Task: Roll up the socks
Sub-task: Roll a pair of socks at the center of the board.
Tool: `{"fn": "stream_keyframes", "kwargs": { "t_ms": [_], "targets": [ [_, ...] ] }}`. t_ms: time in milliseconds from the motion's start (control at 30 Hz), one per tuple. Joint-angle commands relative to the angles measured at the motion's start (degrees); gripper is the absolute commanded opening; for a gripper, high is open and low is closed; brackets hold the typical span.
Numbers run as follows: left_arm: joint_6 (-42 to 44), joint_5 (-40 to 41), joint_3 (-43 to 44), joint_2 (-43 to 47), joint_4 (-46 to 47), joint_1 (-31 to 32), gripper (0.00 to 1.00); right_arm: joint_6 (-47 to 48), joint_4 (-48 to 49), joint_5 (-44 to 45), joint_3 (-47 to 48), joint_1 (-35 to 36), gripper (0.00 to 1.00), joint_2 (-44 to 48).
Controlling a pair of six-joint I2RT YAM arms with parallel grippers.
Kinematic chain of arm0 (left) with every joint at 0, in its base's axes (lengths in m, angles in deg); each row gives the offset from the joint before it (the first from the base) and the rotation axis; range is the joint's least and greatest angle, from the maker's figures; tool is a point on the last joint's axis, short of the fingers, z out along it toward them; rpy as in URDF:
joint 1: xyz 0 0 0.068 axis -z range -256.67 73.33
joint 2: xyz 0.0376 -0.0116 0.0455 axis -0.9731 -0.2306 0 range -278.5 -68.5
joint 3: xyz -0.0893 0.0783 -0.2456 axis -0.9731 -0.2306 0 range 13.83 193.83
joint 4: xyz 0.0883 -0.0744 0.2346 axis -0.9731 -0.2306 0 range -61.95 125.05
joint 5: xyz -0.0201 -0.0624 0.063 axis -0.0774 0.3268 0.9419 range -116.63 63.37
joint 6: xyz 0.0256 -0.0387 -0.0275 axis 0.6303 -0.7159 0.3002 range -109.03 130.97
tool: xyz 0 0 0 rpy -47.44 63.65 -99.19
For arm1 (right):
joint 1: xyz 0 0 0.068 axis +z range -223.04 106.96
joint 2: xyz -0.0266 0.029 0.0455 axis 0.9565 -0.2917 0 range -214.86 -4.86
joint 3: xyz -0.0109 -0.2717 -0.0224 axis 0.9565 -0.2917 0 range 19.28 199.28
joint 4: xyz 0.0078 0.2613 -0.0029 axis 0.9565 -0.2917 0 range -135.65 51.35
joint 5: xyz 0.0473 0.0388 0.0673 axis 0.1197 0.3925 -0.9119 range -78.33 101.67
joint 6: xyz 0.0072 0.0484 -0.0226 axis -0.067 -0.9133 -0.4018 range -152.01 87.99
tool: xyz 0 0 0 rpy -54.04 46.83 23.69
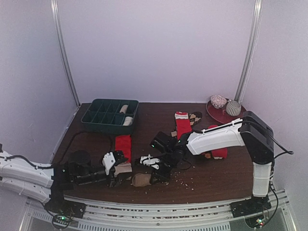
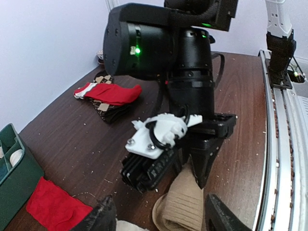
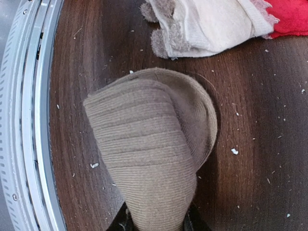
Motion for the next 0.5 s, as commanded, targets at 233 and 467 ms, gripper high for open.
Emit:
{"fn": "stream_keyframes", "kwargs": {
  "t_ms": [233, 467],
  "targets": [
    [-2.9, -1.7, -5.2, 1.3, 2.5, 3.4, 0.65, -4.7, -19.8, 1.4, -2.5, -2.7, 0.22, -9.7],
    [5.1, 2.7, 0.7, -9.4, 1.5, 5.9, 0.71, -6.2, -20.8, 2.6, -2.6, -3.3, 0.22, -11.0]
  ]
}}
